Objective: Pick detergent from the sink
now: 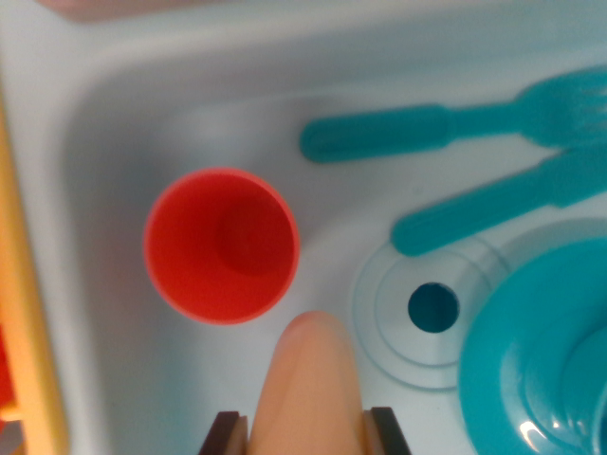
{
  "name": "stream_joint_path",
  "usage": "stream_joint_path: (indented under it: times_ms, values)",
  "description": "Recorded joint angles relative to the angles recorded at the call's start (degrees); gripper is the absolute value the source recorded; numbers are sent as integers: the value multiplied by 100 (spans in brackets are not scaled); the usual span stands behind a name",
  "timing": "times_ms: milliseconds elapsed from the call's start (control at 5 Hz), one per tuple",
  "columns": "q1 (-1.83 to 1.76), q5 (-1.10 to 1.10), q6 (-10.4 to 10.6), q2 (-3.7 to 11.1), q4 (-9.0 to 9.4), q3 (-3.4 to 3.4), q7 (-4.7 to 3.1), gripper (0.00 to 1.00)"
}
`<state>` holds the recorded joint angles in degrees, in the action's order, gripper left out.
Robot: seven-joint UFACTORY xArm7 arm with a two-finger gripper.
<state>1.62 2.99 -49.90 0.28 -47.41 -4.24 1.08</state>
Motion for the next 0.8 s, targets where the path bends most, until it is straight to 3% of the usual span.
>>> stream_joint_path:
  times_ms: [200,400,600,800]
  values:
    - [0,0,0,0,0,0,0,100]
    - [0,-10,-213,-70,-143,1,13,100]
    - [0,-10,-213,-70,-143,1,13,100]
    - [1,-22,-446,-147,-300,2,28,100]
